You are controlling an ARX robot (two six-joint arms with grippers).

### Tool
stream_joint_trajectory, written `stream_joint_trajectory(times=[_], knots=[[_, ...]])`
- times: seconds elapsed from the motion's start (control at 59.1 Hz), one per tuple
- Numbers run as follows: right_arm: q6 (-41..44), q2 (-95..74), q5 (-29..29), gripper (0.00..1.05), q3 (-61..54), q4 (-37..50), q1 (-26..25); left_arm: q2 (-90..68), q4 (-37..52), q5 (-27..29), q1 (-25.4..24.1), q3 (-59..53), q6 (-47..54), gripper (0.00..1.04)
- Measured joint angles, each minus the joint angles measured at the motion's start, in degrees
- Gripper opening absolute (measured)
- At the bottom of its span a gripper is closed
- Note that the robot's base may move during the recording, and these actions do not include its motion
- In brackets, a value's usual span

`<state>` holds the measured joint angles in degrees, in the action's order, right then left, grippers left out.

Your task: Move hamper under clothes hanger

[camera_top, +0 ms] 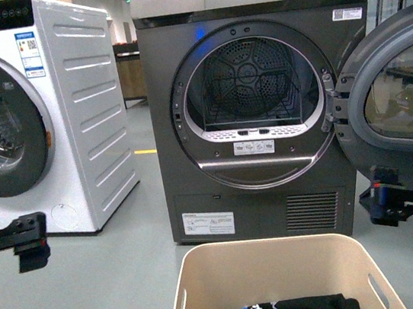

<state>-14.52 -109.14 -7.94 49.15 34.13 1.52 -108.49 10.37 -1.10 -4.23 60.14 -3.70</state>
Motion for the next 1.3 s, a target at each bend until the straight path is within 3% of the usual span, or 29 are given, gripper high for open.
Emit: stream_joint_trajectory(times=[0.22,0.508,0.796,1.304], knots=[[4.96,-14.32,4.61,0.97,14.1,-10.25,2.45,-13.6,-5.46,3.93,5.09,13.49,-2.6,0.98],[12.2,-29.07,9.68,0.97,34.18,-25.88,2.62,-28.59,-15.41,3.63,7.8,33.94,2.54,0.98],[14.99,-33.33,12.35,0.97,41.77,-29.49,1.73,-34.73,-16.0,1.25,10.45,40.5,2.47,0.98],[15.39,-37.77,13.73,0.97,44.09,-30.01,0.33,-42.07,-20.98,1.4,14.93,50.62,2.54,0.98]])
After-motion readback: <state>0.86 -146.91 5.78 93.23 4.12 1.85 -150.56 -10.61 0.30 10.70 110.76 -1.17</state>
